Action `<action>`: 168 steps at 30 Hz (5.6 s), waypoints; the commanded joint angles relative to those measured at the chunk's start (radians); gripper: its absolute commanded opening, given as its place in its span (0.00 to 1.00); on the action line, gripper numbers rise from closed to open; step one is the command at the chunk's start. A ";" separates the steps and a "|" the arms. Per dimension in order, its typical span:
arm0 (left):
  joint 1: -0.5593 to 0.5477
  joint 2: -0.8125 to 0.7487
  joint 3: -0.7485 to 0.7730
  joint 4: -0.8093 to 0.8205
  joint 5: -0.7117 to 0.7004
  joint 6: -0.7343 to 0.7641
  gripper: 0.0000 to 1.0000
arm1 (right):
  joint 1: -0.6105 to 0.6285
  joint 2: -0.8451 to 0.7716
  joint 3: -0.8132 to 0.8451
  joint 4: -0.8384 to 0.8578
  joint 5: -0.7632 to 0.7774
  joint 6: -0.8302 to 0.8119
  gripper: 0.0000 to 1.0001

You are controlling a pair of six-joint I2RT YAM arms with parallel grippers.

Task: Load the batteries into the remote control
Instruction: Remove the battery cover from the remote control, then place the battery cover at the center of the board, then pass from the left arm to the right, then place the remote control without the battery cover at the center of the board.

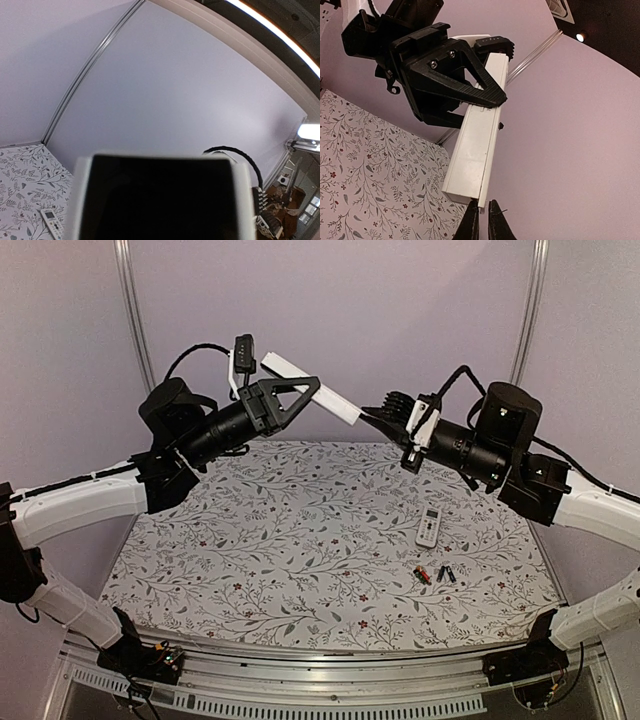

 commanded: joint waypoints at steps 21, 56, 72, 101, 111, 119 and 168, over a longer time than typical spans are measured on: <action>0.018 -0.025 -0.030 0.040 0.013 0.027 0.00 | 0.003 -0.035 -0.023 0.041 0.101 0.036 0.00; 0.074 -0.242 -0.127 -0.139 -0.182 0.340 0.00 | -0.356 0.435 -0.130 -0.257 -0.398 1.547 0.00; 0.074 -0.236 -0.120 -0.145 -0.179 0.361 0.00 | -0.412 0.592 -0.155 -0.323 -0.457 1.538 0.17; -0.076 -0.241 -0.181 -0.096 0.184 0.846 0.00 | 0.003 0.030 0.125 -0.305 -0.355 0.554 0.99; -0.098 -0.220 -0.173 -0.138 0.245 0.889 0.00 | 0.047 0.162 0.261 -0.402 -0.342 0.501 0.74; -0.105 -0.199 -0.161 -0.145 0.246 0.887 0.00 | 0.061 0.164 0.255 -0.381 -0.358 0.485 0.42; 0.018 -0.401 -0.297 -0.204 -0.365 0.778 1.00 | 0.063 0.616 -0.064 -0.650 -0.069 0.338 0.09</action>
